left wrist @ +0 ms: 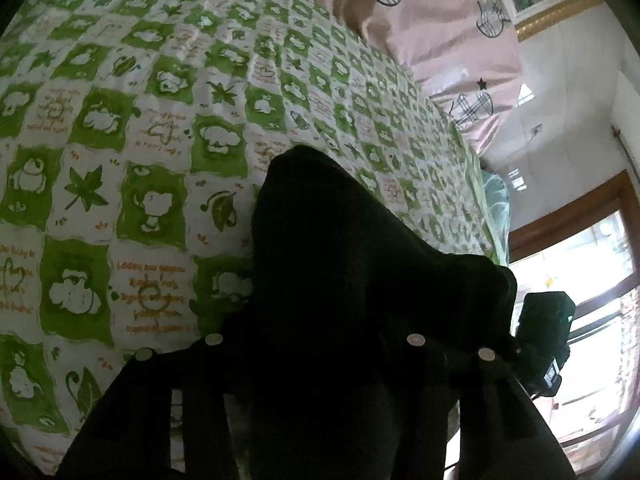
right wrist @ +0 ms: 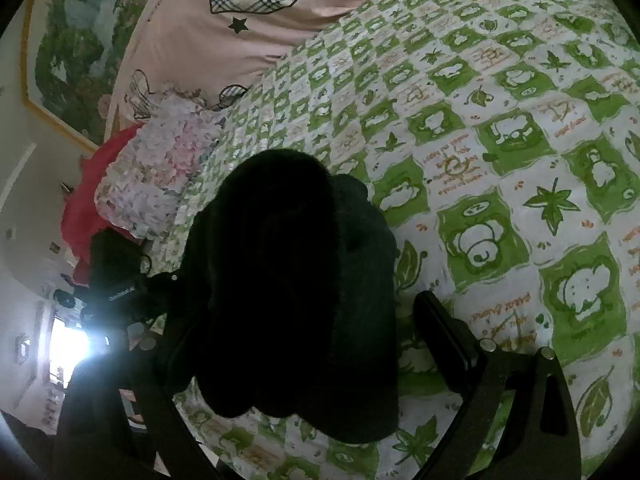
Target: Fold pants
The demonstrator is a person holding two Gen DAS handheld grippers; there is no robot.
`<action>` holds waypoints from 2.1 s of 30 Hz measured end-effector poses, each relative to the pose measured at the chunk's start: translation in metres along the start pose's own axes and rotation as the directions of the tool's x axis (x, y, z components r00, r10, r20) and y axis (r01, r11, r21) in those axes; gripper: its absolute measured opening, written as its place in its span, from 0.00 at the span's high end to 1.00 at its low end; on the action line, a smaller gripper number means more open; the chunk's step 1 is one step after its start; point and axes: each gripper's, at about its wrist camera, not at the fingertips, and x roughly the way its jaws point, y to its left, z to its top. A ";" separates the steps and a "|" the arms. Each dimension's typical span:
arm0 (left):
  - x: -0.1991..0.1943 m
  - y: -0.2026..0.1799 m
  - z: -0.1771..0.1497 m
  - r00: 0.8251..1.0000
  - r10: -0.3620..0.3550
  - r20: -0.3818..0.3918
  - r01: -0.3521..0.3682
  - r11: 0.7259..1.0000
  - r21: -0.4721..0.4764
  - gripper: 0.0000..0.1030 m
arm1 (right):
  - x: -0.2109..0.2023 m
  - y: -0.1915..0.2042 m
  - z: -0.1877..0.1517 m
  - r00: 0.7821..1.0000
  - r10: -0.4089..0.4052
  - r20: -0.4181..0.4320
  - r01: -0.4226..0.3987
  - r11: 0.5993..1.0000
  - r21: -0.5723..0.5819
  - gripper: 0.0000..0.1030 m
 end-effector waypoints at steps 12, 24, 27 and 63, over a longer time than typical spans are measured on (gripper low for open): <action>-0.008 -0.011 -0.003 0.999 0.027 0.036 -0.027 1.000 0.006 0.63 | -0.008 -0.001 -0.002 0.999 0.048 0.001 -0.048 0.999 0.011 0.52; -0.069 -0.025 -0.001 0.982 0.096 0.160 -0.100 0.995 0.017 0.69 | -0.002 0.041 0.020 0.997 0.081 0.007 -0.080 0.993 -0.088 0.56; -0.086 -0.021 0.004 0.974 0.115 0.194 -0.119 0.993 0.009 0.69 | 0.009 0.059 0.030 0.995 0.101 0.003 -0.100 0.986 -0.133 0.56; -0.103 0.070 0.071 0.852 0.440 0.284 -0.414 0.898 -0.150 0.50 | 0.173 0.112 0.106 0.991 0.120 -0.065 -0.134 0.947 -0.291 0.40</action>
